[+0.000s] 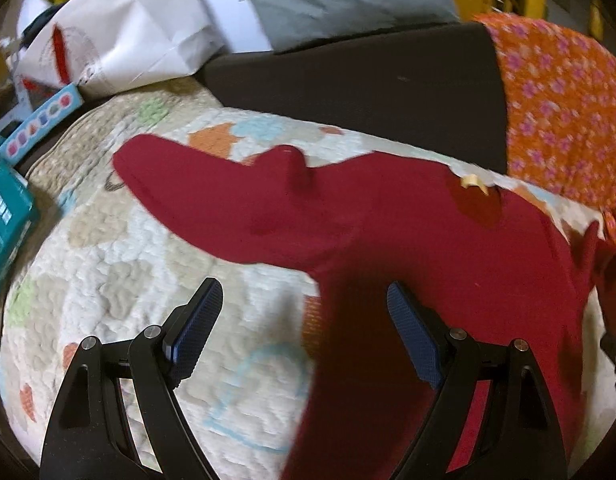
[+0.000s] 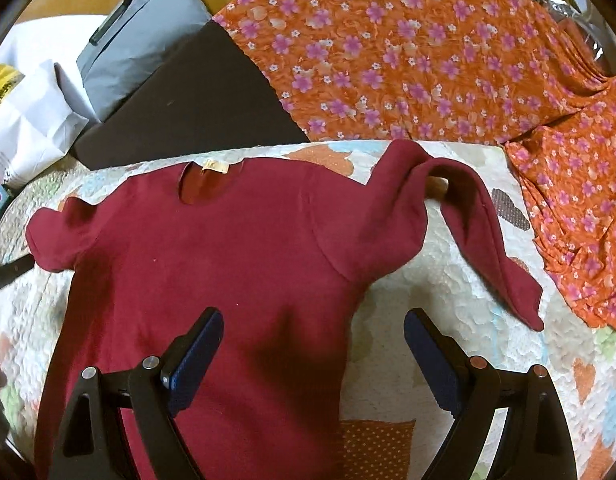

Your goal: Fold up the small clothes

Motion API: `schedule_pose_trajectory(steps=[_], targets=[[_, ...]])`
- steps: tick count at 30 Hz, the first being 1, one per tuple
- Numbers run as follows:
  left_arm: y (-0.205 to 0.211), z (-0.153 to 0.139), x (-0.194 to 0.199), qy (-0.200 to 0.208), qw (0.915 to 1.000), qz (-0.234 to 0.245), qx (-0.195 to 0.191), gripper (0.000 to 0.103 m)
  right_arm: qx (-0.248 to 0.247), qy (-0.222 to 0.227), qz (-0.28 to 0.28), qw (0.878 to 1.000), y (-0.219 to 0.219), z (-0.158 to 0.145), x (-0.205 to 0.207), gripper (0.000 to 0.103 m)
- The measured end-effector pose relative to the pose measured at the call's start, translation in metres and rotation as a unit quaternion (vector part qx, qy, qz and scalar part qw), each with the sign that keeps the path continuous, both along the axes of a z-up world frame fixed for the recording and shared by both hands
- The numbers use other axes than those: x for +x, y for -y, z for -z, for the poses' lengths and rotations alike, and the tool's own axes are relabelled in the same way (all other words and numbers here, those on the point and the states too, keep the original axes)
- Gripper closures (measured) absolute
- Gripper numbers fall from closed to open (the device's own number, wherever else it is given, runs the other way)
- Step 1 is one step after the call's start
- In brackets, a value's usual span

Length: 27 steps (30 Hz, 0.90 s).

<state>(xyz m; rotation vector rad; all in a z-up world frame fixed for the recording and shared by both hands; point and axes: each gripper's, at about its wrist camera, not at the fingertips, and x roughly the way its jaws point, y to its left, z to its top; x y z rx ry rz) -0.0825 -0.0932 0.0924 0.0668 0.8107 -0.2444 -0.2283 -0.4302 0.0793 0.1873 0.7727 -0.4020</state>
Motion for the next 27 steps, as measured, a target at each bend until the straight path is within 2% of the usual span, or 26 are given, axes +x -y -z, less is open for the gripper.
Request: schedule_pose_trajectory(steps=[3,6,15,27], targets=[[0.018,0.003,-0.011,0.017,0.9992,0.027,0.024,0.018,0.006,0.002,0.009,1.0,0.002,0.0,-0.001,0.012],[0.026,0.006,-0.016,0.016,0.9986,0.044,0.026,0.018,0.008,0.0,0.018,1.0,0.005,0.001,-0.001,0.012],[0.025,0.006,-0.015,0.013,0.9988,0.045,0.011,0.018,0.019,-0.005,0.028,0.999,0.011,0.007,0.0,0.012],[0.029,0.006,-0.016,0.022,0.9982,0.052,0.021,0.018,0.015,-0.013,0.032,0.999,0.01,0.008,0.002,0.012]])
